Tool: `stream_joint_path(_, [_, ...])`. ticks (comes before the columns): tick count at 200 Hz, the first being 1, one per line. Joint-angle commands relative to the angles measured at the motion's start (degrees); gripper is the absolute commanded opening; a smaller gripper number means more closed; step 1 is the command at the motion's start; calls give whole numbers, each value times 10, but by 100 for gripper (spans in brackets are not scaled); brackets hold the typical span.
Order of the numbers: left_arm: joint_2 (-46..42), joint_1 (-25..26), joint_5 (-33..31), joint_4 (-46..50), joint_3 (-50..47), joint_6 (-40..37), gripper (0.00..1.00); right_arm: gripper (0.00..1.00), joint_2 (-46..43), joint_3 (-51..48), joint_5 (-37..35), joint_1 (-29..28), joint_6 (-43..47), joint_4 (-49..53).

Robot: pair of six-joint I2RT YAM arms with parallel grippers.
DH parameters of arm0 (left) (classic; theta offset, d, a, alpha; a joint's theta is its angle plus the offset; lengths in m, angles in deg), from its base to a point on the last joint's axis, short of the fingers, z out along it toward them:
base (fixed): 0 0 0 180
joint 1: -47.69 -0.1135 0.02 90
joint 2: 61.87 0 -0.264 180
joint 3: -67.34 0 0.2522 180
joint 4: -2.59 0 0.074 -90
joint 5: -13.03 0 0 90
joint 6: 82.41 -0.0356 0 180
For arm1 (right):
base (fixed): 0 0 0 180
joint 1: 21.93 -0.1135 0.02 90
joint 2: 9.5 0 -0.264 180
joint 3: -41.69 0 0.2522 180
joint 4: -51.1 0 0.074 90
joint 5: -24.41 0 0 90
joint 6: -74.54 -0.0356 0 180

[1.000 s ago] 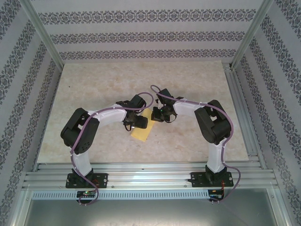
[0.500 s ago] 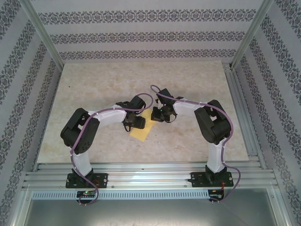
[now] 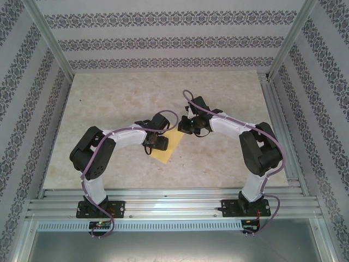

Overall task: Fold a paper plane with a square sheet of paper (fold left side to right side)
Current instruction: Hold the square sheet of paper at the center of the table.

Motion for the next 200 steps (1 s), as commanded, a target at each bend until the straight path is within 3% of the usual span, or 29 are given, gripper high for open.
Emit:
stream_joint_path(1, [42,7,18,22,-33,12,65,4,15,-29,23,-17,-42,-45])
stream_joint_path(124, [44,13,16,27,-23,9,66,2,73,-54,35,-55,-79,-83])
stream_joint_path(200, [18,10,7,58,10,0,70,2,100,-65,-11,-54,-41,-23])
